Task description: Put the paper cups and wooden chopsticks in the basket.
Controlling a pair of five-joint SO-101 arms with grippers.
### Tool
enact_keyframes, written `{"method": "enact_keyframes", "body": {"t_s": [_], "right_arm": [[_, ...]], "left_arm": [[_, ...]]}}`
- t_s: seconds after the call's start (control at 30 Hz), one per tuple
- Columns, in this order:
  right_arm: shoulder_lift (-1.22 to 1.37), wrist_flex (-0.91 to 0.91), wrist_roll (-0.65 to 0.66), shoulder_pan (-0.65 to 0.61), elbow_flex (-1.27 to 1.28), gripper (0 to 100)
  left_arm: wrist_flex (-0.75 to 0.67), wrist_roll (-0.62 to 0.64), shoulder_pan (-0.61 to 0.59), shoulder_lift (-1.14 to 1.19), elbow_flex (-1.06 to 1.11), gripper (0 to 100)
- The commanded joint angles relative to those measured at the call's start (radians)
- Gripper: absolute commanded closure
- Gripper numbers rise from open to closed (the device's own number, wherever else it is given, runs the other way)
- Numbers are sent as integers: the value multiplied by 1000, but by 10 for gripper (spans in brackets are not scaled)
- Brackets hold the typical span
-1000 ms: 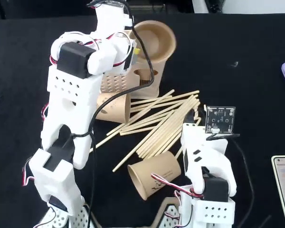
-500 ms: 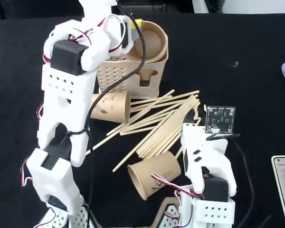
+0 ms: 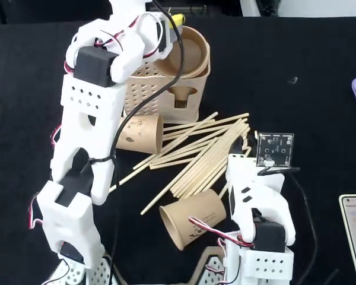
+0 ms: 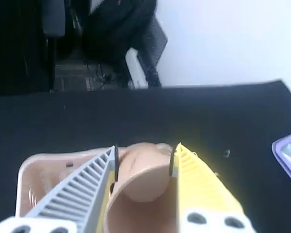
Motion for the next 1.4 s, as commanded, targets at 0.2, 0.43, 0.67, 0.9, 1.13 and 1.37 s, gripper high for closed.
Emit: {"method": "enact_keyframes", "body": {"t_s": [0.2,0.43,0.67,0.9,1.13,1.37], "right_arm": [[-10,-20,2,11,-7,921],[-10,-18,2,11,-5,921],[-10,-18,2,11,-5,921],[-10,-18,2,11,-5,921],[-10,-18,2,11,-5,921],[-10,-18,2,11,-5,921]], "left_arm": [[-25,3,12,-18,-24,800],[166,-2,13,-84,-124,805],[354,-80,88,-81,-124,805],[175,-100,114,20,-96,805],[14,-98,124,143,-107,805],[-40,-98,116,155,-105,805]]}}
